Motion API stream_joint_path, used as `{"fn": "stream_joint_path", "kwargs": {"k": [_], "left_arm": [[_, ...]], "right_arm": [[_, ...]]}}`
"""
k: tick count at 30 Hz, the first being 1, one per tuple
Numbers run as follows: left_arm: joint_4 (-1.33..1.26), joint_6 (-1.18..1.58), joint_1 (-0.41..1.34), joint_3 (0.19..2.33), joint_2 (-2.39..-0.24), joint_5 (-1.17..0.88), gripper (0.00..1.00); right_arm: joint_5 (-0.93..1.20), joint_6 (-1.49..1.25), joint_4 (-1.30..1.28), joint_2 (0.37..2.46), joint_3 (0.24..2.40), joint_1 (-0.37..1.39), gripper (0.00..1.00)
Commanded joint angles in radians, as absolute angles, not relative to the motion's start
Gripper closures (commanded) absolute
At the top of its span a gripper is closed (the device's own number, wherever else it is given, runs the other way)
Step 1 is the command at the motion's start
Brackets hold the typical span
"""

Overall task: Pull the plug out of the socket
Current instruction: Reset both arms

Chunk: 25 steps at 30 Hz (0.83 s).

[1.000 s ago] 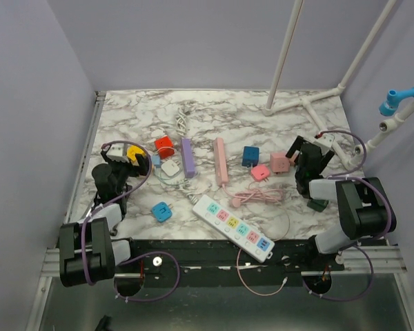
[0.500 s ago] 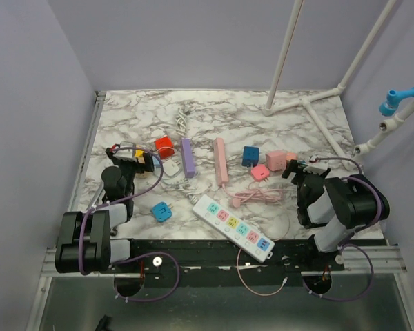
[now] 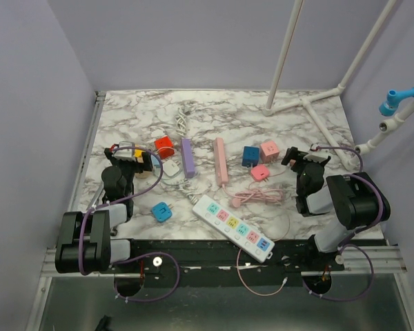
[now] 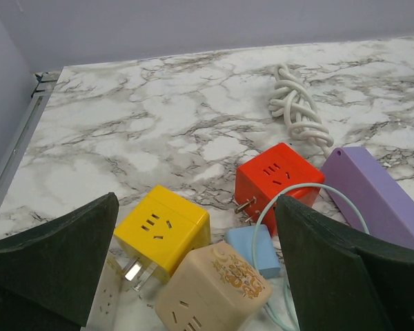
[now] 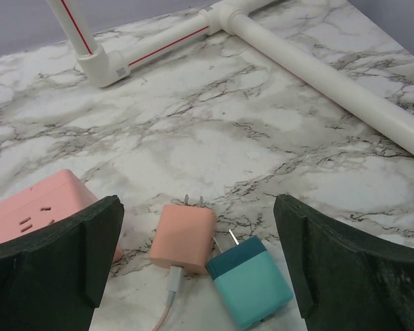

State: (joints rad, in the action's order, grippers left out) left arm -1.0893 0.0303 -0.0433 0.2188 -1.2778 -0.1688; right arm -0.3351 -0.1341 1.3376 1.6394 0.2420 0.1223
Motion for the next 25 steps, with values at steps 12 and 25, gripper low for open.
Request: {"fn": "stream_joint_path", "kwargs": {"k": [12,25], "left_arm": [[-1.098,0.026,-0.037,0.228,-1.278,-0.152,0.02],[-1.093,0.025,-0.034,0.231,-1.279,-0.149,0.02]], "right_arm": [[-0.327,-0.131,1.361,1.634,0.230,0.117,0.00],[-0.328,-0.130,1.360,1.634,0.230,0.116,0.00]]}}
